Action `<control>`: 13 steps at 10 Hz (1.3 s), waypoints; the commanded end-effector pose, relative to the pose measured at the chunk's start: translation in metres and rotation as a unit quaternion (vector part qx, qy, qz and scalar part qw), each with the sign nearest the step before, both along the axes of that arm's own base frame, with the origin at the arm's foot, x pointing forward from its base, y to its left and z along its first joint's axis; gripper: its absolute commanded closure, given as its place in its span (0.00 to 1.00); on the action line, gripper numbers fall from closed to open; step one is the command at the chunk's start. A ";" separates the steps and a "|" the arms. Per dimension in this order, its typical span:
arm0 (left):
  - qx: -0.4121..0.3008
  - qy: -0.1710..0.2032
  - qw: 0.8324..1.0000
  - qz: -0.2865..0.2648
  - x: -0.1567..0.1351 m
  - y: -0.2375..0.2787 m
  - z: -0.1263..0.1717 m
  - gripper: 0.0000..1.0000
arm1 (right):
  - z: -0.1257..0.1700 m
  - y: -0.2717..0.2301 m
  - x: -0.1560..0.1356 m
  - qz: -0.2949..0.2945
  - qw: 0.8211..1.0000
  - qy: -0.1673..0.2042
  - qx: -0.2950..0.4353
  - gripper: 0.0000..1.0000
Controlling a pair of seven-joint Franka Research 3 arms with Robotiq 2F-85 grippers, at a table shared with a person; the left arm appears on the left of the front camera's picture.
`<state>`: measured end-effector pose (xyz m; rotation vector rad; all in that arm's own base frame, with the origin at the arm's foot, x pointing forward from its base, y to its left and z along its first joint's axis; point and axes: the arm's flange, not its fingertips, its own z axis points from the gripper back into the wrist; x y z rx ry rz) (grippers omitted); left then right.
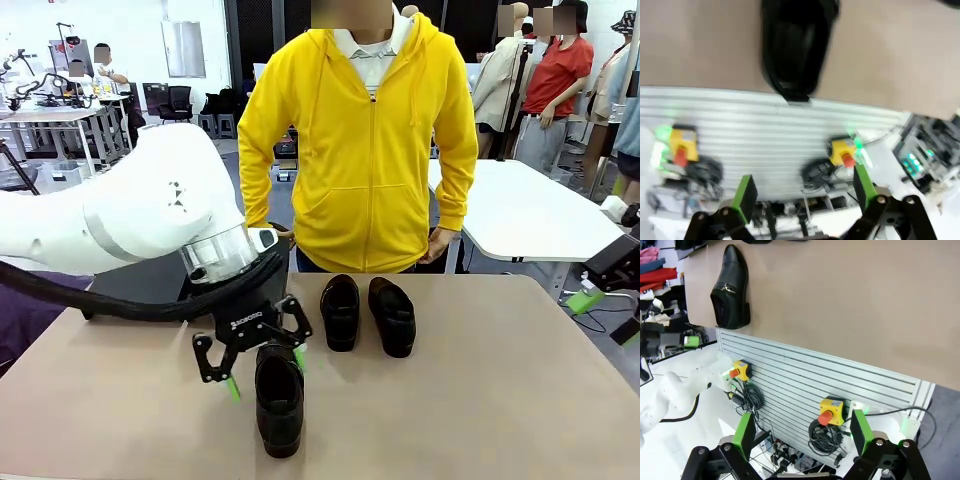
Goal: Organize the shoes by placing them on the stand.
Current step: Place the Shoe from the middle of the table onto the Shoes Stand.
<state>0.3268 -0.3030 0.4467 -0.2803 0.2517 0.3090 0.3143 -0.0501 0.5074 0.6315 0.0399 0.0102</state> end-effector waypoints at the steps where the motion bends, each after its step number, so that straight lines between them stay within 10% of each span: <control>1: 0.087 -0.110 0.990 -0.019 0.010 0.014 -0.015 0.00 | 0.005 -0.002 0.000 0.002 1.000 0.004 0.000 0.00; 4: 0.122 -0.180 0.975 -0.051 0.015 0.008 -0.042 0.00 | 0.005 -0.002 0.000 0.002 1.000 0.004 0.000 0.00; 11: 0.148 -0.187 0.971 -0.005 0.035 -0.015 -0.091 0.00 | 0.005 -0.002 0.000 0.002 1.000 0.004 0.000 0.00; 12: 0.138 -0.187 0.972 0.004 0.039 -0.016 -0.094 0.35 | 0.005 -0.002 0.000 0.002 1.000 0.004 0.000 0.00; 13: 0.141 -0.186 0.972 0.004 0.041 -0.015 -0.096 0.93 | 0.005 -0.002 0.000 0.002 1.000 0.004 0.000 0.00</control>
